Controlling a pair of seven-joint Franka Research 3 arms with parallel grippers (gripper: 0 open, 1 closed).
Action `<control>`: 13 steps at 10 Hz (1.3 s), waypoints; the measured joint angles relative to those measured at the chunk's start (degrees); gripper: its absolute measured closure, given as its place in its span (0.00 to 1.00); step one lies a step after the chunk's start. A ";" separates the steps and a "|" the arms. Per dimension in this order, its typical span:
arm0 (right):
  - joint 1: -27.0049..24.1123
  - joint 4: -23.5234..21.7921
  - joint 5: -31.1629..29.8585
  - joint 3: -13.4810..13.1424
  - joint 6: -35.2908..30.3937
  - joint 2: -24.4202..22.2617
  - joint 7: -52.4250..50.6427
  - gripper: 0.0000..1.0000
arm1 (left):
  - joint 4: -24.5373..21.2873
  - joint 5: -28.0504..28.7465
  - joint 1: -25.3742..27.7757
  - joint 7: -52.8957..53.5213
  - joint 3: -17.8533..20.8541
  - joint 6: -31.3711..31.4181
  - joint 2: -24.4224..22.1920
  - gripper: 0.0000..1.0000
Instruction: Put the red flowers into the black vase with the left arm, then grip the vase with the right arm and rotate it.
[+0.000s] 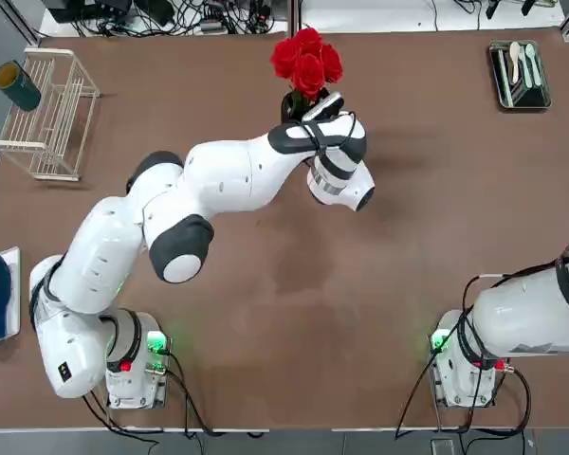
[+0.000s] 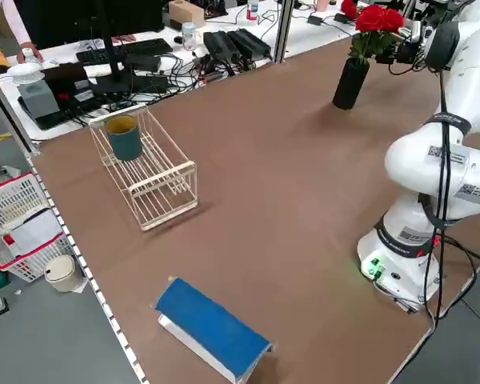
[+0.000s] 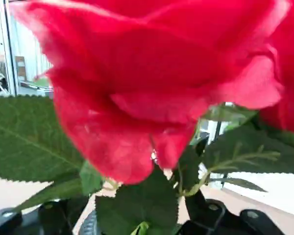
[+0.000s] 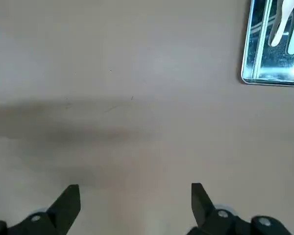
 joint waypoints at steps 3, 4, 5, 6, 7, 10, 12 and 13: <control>0.00 0.00 0.00 0.00 -0.01 0.00 0.00 0.00 | -0.01 -0.13 -0.37 0.06 -0.04 -0.33 0.00 0.00; 0.00 0.00 0.00 0.00 -0.01 0.00 0.00 0.00 | -0.01 -0.13 -0.37 0.06 -0.06 -0.33 0.00 0.00; 0.00 0.00 0.00 0.00 -0.02 0.00 0.00 0.00 | -0.01 -0.13 -0.38 0.06 -0.10 -0.33 0.00 0.00; 0.00 0.00 0.00 0.00 -0.03 0.00 0.00 0.00 | 0.00 -0.13 -0.47 0.06 -0.18 -0.34 0.00 0.00; 0.00 0.00 0.00 0.00 -0.04 0.00 0.00 0.00 | -0.01 -0.13 -0.84 0.06 -0.19 -0.34 0.00 0.00; 0.00 -0.01 0.00 0.00 -0.04 0.00 0.00 0.00 | -0.05 -0.13 -2.43 0.97 -0.21 -0.41 0.00 0.00; 0.00 -0.05 0.00 0.00 -0.04 0.00 0.00 0.00 | -0.05 -0.14 -3.61 1.63 -0.42 -1.07 0.00 0.00; 0.00 -0.21 0.00 0.00 -0.04 0.02 0.00 0.00 | 0.04 -0.15 -3.92 2.15 -1.28 -2.39 -0.06 0.00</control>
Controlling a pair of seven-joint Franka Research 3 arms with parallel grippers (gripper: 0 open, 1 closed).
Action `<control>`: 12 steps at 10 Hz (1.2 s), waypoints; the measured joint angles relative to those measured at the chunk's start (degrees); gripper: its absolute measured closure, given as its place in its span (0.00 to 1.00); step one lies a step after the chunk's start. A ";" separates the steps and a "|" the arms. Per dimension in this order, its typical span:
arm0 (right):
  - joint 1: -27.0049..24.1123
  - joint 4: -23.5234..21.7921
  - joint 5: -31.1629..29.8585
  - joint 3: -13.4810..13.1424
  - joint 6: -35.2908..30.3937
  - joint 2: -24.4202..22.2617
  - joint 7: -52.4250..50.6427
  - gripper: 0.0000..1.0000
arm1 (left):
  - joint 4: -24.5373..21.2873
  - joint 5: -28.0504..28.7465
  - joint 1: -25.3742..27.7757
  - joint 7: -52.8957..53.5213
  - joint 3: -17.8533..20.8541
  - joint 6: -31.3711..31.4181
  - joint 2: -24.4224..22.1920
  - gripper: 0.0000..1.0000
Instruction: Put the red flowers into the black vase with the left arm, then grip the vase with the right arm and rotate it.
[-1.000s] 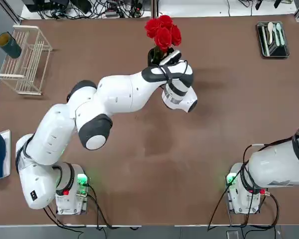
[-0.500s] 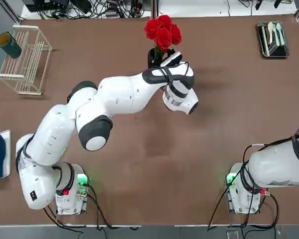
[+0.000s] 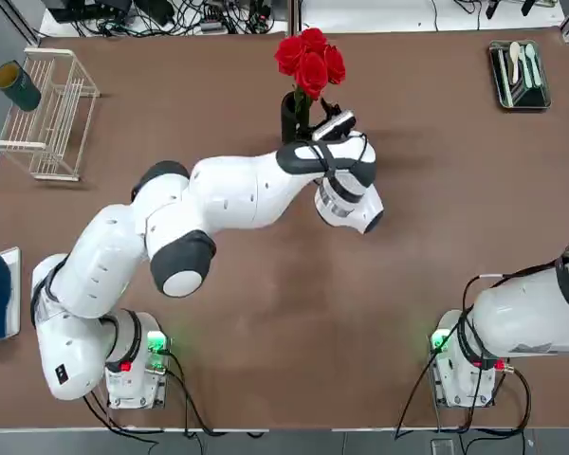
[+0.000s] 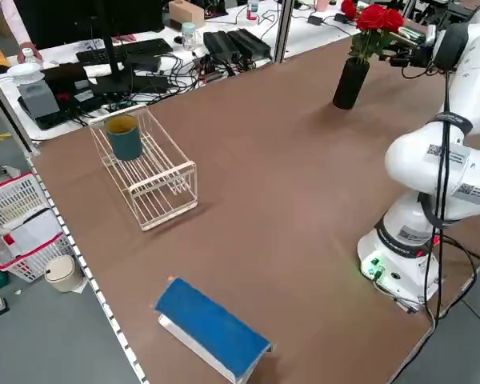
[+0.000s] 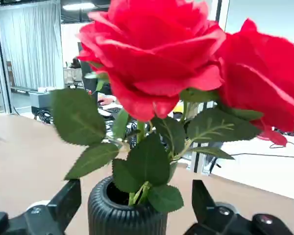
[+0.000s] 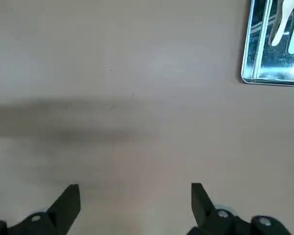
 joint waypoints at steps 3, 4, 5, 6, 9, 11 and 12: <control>0.03 -0.80 0.10 0.05 0.51 0.18 0.01 0.00 | 0.41 -5.82 -0.45 6.27 -4.60 -4.20 -3.68 0.00; 0.07 -0.91 0.19 0.13 1.06 0.30 0.03 0.00 | 0.54 -8.45 -0.56 8.58 -4.92 -4.27 -6.12 0.00; 0.16 -1.13 0.89 0.20 1.70 0.58 0.04 0.00 | 0.65 -10.89 -0.56 10.50 -5.10 -4.29 -8.98 0.00; 0.37 -1.38 2.44 0.26 2.06 1.15 0.04 0.00 | 0.61 -12.99 -0.47 12.19 -5.15 -4.40 -12.06 0.00; 2.47 -2.45 7.58 0.47 4.87 5.33 0.06 0.00 | -0.75 -16.38 2.95 17.37 -5.12 -5.01 -18.83 0.00; 5.39 -2.57 8.19 0.63 8.06 8.62 0.14 0.00 | -3.73 -17.18 7.60 18.97 -5.17 -3.19 -21.93 0.00; 7.19 -2.59 8.57 0.69 9.65 9.94 0.46 0.00 | -5.98 -18.24 10.19 19.99 -5.17 -0.90 -24.29 0.00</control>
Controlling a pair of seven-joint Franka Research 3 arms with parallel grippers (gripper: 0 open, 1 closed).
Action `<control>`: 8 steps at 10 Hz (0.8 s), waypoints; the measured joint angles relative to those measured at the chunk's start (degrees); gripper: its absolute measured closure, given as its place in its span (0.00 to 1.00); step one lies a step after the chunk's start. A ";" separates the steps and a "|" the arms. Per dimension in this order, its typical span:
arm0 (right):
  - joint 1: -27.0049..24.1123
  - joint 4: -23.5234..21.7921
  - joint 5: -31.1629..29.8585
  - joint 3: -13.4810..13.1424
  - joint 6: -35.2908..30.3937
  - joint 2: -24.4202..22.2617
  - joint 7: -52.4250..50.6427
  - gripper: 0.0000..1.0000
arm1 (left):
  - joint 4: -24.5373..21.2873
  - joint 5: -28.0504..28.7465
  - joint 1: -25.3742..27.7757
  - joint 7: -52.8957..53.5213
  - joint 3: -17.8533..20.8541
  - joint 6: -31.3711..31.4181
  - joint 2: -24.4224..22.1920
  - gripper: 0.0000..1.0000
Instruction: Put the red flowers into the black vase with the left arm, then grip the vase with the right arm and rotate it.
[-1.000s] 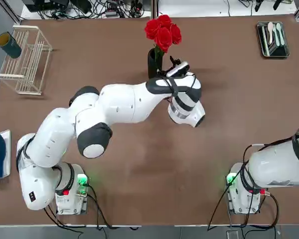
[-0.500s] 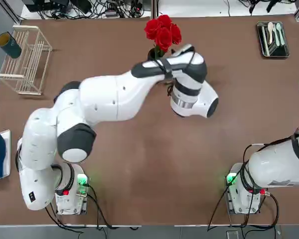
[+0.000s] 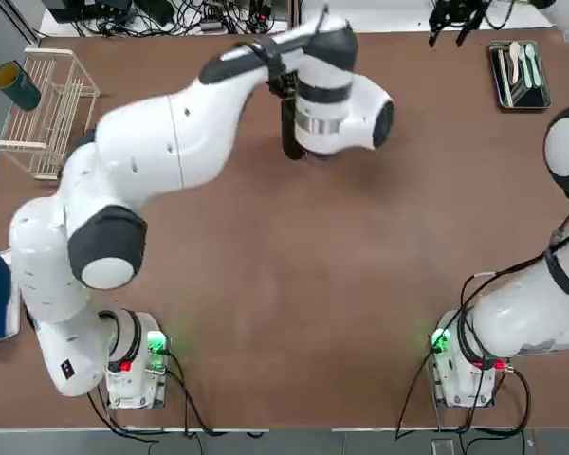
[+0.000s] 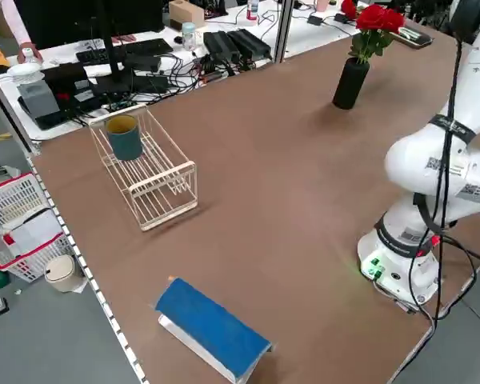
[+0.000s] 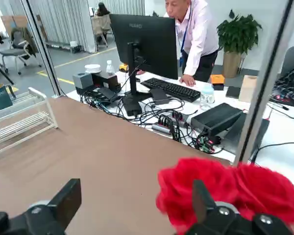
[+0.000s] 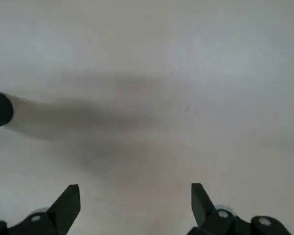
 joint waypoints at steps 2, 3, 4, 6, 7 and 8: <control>4.04 -0.03 1.01 0.11 3.76 2.29 3.91 0.00 | -2.95 -4.40 5.22 6.22 -0.02 3.03 -5.57 0.00; 6.56 -0.05 1.20 0.18 5.95 3.36 6.96 0.00 | -3.34 -6.82 7.74 10.13 -0.02 4.54 -8.36 0.00; 9.17 -0.06 1.25 0.22 8.16 4.44 9.72 0.00 | -3.64 -8.78 10.41 13.76 -0.04 6.34 -10.89 0.00; 13.24 -0.10 1.26 0.22 13.30 6.88 13.93 0.00 | -4.50 -12.61 17.23 21.71 -0.02 10.51 -13.73 0.00; 14.15 -0.13 1.27 0.19 15.87 8.22 14.77 0.00 | -4.65 -15.26 21.33 27.00 -0.02 12.32 -14.15 0.00; 14.35 -0.15 1.27 0.15 18.34 9.61 14.89 0.00 | -4.67 -17.69 25.25 31.87 0.02 14.21 -14.44 0.00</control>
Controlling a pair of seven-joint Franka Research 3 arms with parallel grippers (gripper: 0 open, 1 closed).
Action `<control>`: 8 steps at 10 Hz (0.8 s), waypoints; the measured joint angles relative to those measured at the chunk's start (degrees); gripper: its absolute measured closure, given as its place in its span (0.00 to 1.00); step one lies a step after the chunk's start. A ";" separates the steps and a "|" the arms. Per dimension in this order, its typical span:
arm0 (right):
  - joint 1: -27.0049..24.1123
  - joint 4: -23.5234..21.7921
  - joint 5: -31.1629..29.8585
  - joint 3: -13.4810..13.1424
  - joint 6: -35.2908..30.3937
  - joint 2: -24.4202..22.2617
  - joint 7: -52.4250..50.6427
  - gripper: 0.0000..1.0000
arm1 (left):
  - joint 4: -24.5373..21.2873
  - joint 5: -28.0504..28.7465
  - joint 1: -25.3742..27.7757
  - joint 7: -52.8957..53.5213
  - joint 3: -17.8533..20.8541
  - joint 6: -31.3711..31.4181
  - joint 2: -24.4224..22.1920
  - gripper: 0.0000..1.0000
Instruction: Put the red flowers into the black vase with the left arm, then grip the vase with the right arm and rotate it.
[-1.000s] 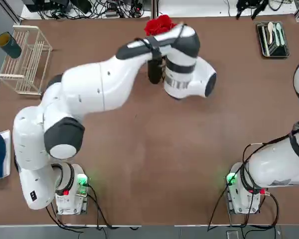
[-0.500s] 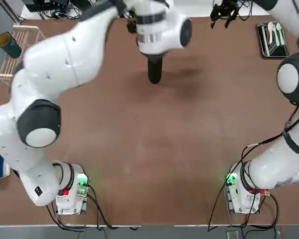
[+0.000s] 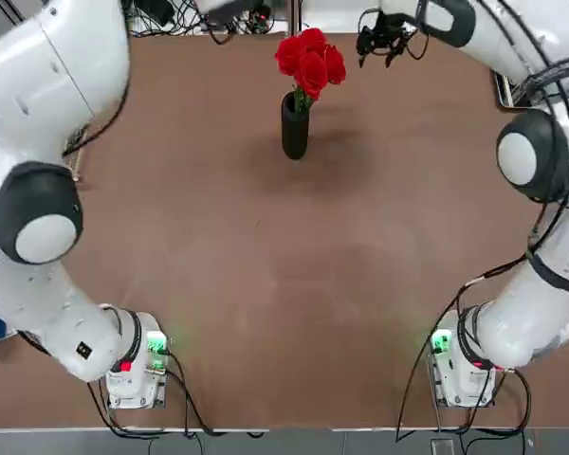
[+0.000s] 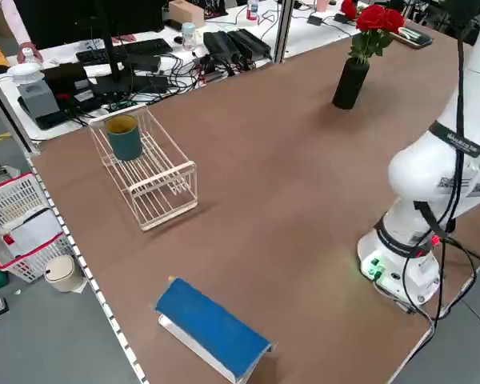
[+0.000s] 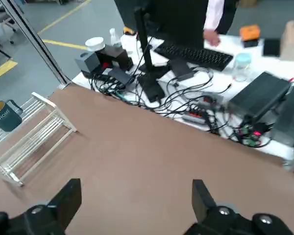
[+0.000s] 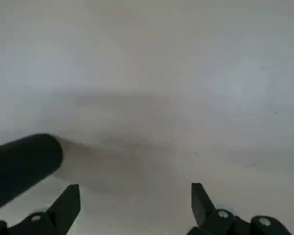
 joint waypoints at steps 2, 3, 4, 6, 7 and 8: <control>0.15 -0.01 0.02 -0.14 3.91 2.78 0.07 0.00 | 0.02 -5.82 6.86 8.62 0.03 3.26 -1.40 0.00; 0.77 0.04 0.07 -0.08 4.97 3.63 1.17 0.00 | 0.04 -9.47 9.90 12.51 0.02 4.00 -2.45 0.00; 2.05 0.11 0.08 -0.01 5.28 3.91 3.08 0.00 | 0.17 -13.89 12.78 16.01 0.01 4.24 -3.60 0.00; 5.40 0.48 0.08 0.05 5.38 3.85 7.11 0.00 | 0.53 -22.32 17.89 23.38 0.05 4.35 -5.87 0.00; 6.74 0.70 0.08 0.04 5.39 3.84 8.12 0.00 | 0.54 -26.18 20.26 27.27 0.12 3.93 -7.14 0.00; 7.64 0.74 0.28 0.05 5.40 3.83 8.49 0.00 | 0.54 -29.57 22.51 31.25 0.20 2.85 -8.31 0.00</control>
